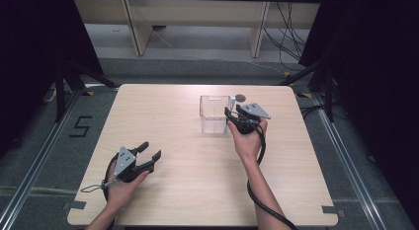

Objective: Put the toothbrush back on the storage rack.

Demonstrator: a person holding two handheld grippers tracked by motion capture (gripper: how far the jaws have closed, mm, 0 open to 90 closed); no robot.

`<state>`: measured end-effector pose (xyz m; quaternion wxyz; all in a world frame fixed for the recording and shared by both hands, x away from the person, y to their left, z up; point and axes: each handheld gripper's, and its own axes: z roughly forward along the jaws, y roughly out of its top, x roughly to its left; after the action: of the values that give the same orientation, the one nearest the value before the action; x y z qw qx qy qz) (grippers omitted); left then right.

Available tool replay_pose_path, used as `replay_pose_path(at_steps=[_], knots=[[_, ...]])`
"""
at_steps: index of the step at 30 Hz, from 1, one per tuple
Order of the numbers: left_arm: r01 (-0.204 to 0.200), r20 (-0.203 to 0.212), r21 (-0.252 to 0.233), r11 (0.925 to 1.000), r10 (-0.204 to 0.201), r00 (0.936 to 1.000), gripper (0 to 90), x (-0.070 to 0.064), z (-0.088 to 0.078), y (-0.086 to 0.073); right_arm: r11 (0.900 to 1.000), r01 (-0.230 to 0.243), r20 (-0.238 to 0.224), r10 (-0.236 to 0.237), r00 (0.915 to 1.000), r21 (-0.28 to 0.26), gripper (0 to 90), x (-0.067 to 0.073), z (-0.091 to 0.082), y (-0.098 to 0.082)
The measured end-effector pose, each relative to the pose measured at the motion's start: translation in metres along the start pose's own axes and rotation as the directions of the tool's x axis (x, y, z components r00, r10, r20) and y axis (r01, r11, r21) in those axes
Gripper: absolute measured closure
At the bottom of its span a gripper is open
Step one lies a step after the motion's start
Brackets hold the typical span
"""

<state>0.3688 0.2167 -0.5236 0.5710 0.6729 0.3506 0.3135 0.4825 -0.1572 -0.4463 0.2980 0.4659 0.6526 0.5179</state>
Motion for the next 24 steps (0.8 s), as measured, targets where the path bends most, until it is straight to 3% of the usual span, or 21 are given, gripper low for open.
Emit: replay_pose_path(at_steps=[9,10,12,13,24], knots=[[-0.001,0.000,0.000,1.0000,0.001,1.0000,38.6,0.000,0.000,0.000,1.000,0.001,-0.001,-0.001,1.0000,0.008,46.1,-0.002,-0.006,-0.001],[-0.001,-0.001,0.001,1.0000,0.001,1.0000,38.6,0.000,0.000,0.000,1.000,0.024,0.014,-0.024,0.9996,0.009,46.1,-0.003,-0.008,-0.001],[0.000,-0.001,0.000,1.0000,0.000,1.0000,38.5,0.000,0.000,0.000,1.000,0.001,0.004,-0.001,1.0000,0.011,46.0,-0.002,-0.010,-0.001],[0.000,-0.001,0.000,1.0000,0.000,1.0000,38.5,0.000,0.000,0.000,1.000,0.023,0.008,-0.023,0.9997,0.011,46.0,-0.003,-0.011,0.000],[0.000,-0.001,0.002,1.0000,0.000,1.0000,38.4,0.000,0.000,0.000,0.999,0.018,0.002,-0.018,0.9998,0.032,45.6,-0.006,-0.027,-0.004]])
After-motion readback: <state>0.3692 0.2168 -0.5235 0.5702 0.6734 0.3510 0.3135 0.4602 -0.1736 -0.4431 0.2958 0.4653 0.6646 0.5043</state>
